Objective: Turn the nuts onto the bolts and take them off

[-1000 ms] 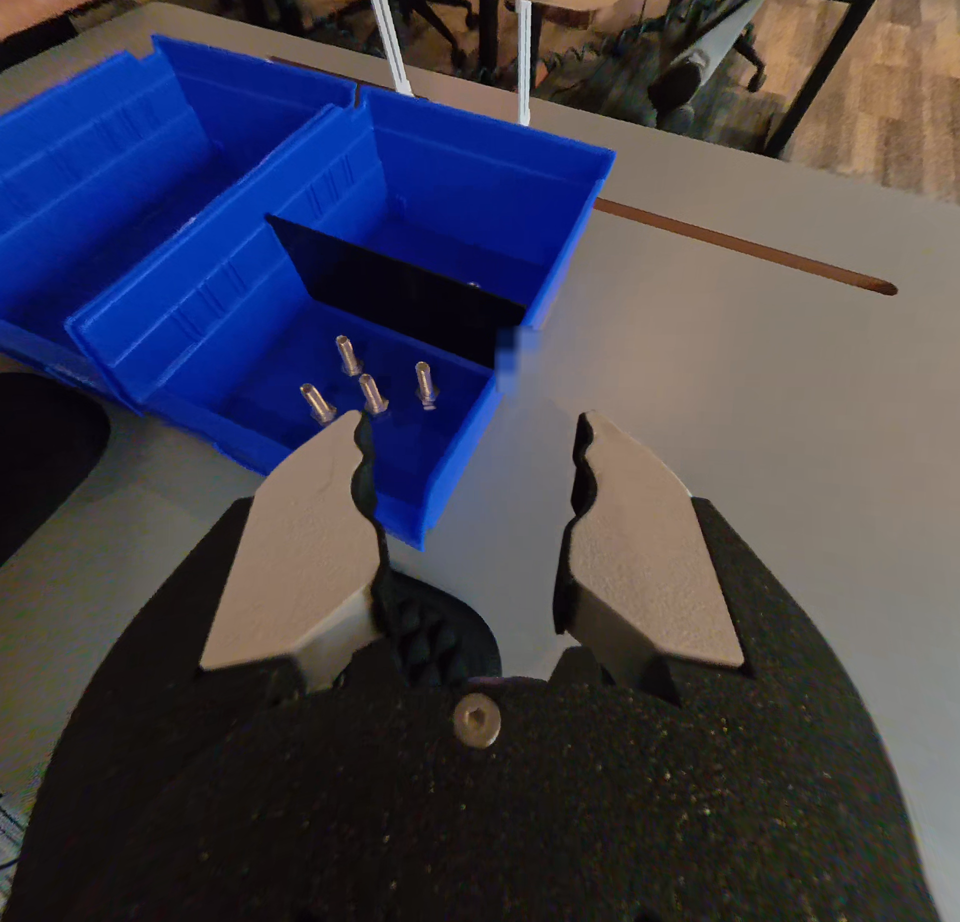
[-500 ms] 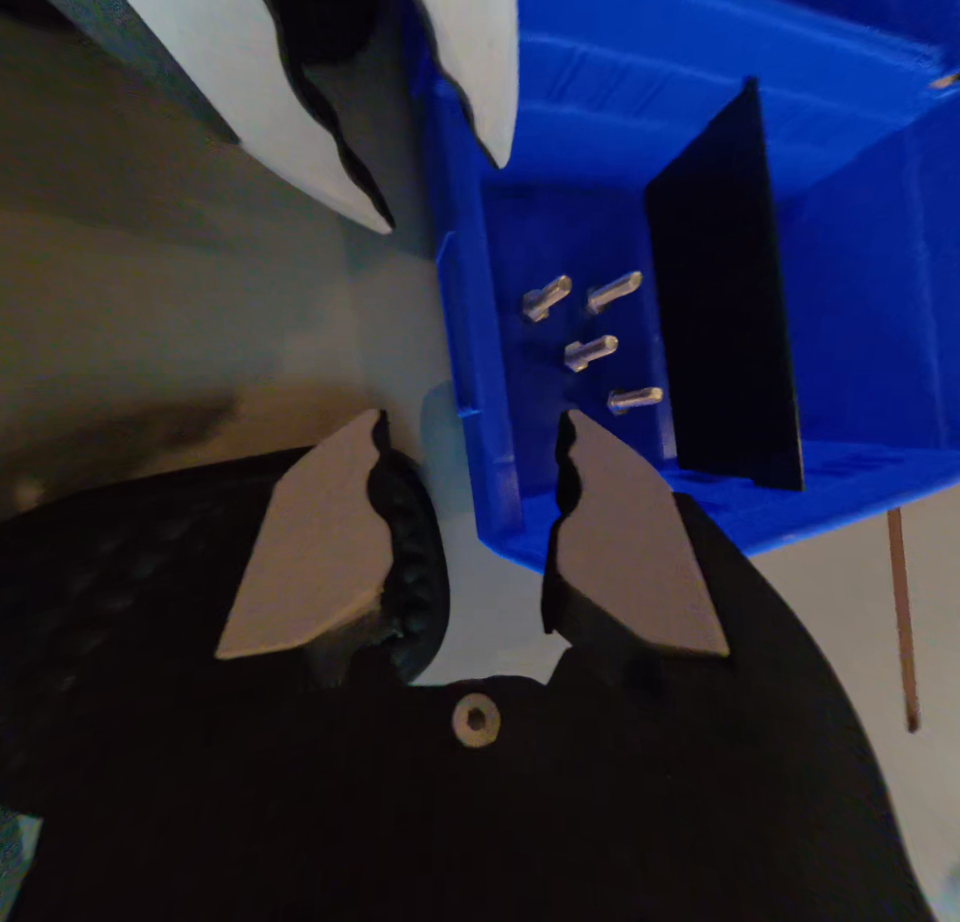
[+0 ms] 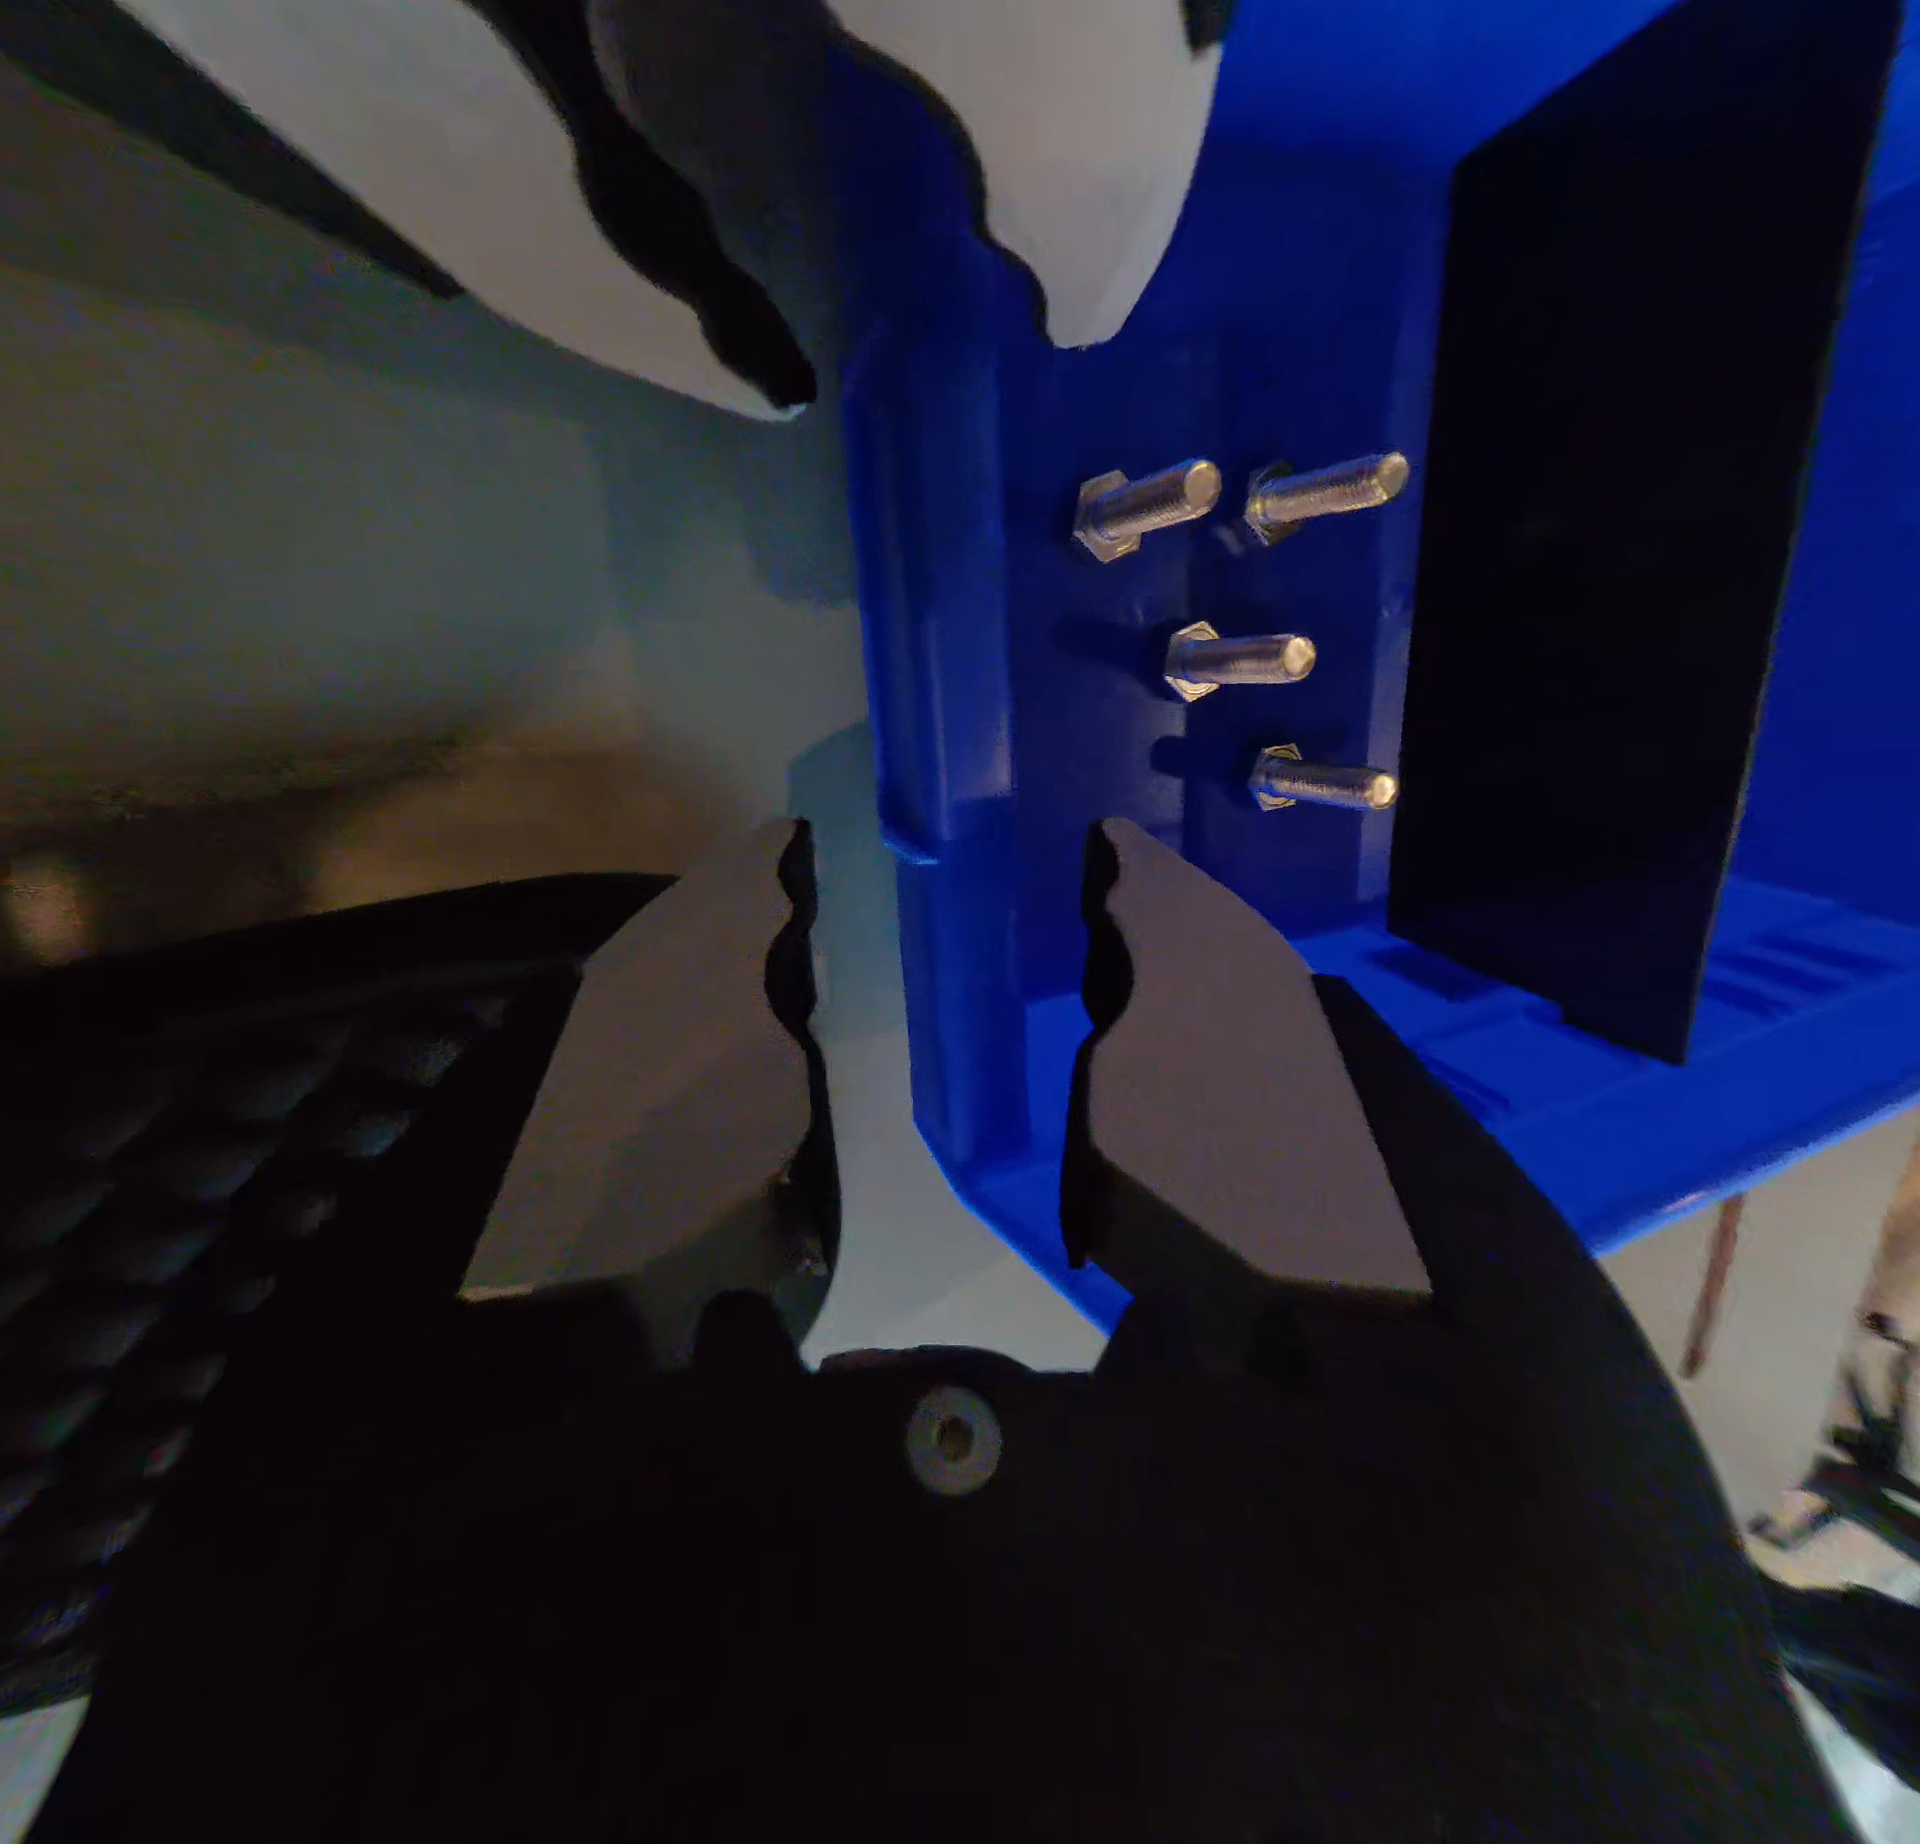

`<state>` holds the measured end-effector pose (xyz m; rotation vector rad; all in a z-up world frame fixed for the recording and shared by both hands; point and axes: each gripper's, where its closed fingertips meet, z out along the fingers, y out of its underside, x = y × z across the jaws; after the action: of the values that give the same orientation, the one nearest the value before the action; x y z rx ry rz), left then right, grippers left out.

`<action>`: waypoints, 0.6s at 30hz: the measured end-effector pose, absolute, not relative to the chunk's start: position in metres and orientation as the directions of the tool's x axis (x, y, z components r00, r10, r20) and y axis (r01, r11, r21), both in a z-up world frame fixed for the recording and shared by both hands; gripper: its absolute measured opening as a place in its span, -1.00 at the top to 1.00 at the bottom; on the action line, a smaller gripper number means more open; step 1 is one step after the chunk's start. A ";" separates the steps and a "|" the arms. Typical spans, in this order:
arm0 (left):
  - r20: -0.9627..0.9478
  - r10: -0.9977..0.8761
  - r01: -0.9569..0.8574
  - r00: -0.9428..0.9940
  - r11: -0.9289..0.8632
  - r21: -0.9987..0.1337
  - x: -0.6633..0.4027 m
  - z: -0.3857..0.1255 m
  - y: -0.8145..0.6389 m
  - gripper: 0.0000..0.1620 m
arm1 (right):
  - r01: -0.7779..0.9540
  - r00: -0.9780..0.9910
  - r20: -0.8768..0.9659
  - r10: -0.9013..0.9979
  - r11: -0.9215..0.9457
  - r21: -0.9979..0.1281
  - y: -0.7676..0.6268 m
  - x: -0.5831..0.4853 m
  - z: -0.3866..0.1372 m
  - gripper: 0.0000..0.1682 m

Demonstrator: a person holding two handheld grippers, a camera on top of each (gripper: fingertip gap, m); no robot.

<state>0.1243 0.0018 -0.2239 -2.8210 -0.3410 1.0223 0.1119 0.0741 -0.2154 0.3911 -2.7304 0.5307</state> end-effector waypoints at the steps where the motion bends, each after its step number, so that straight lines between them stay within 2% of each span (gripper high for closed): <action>1: -0.630 0.230 0.162 0.741 -0.973 -0.165 0.123 -0.226 0.000 0.43 | -0.352 -0.890 0.397 -0.222 0.890 -0.290 0.075 0.110 -0.216 0.44; 7: -0.684 0.138 0.121 0.716 -0.990 -0.073 0.117 -0.235 -0.005 0.54 | -0.441 -0.827 0.459 -0.326 0.882 -0.167 0.080 0.101 -0.223 0.47; 11: -0.721 0.051 0.078 0.691 -0.997 0.004 0.113 -0.235 -0.009 0.56 | -0.458 -0.818 0.427 -0.386 0.886 -0.074 0.084 0.099 -0.234 0.53; 12: -0.724 0.049 0.076 0.689 -0.997 0.004 0.113 -0.235 -0.009 0.57 | -0.457 -0.818 0.422 -0.391 0.887 -0.066 0.084 0.098 -0.236 0.65; 13: -0.722 0.059 0.081 0.690 -0.997 -0.005 0.113 -0.235 -0.009 0.57 | -0.440 -0.828 0.414 -0.378 0.896 -0.061 0.085 0.098 -0.238 0.69; 18: -0.702 0.071 0.076 0.709 -0.997 -0.025 0.112 -0.234 -0.008 0.61 | -0.390 -0.851 0.402 -0.338 0.920 -0.051 0.085 0.098 -0.239 0.71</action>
<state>0.1124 -0.0077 -0.2343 -2.9089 -0.1251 1.1942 0.0979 0.0847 -0.2390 0.5310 -2.6878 0.1829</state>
